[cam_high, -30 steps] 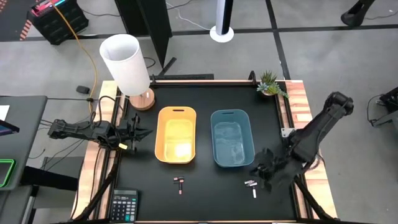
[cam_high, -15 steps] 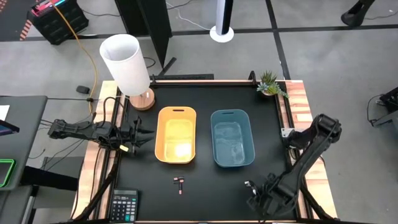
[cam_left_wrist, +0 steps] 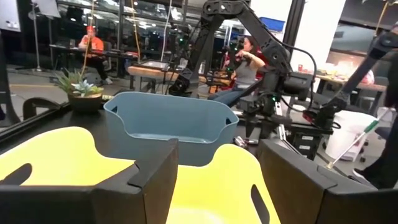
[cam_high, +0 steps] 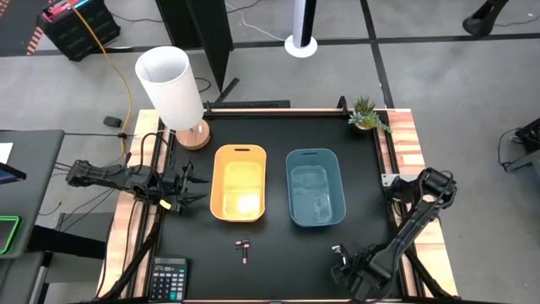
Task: Sort batteries
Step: Put the bottom silver battery into the blue bin
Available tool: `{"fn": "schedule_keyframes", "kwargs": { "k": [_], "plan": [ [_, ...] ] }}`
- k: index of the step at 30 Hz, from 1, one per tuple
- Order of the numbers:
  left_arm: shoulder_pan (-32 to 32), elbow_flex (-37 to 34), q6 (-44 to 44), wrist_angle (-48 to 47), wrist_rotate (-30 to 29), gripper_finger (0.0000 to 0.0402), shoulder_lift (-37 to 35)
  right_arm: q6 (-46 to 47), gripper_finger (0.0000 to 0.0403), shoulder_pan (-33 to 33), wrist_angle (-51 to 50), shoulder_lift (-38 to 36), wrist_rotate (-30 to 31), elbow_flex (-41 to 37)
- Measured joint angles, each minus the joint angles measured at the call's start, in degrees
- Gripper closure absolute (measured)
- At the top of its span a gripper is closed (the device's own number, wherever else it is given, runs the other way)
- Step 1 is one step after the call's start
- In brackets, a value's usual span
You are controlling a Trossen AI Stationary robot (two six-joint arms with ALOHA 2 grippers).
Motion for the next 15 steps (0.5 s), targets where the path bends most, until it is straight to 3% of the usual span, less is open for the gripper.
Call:
{"fn": "schedule_keyframes", "kwargs": {
  "k": [7,15],
  "plan": [
    [-0.03,0.02,-0.10,-0.07,0.73,0.0186,0.02,-1.57,0.0154,-2.53,0.04,2.69,-4.76,0.61],
    [-0.03,0.01,-0.01,-0.44,0.62,0.0187,0.00,-2.20,0.0251,-2.68,0.22,3.22,-5.60,1.08]
  ]
}}
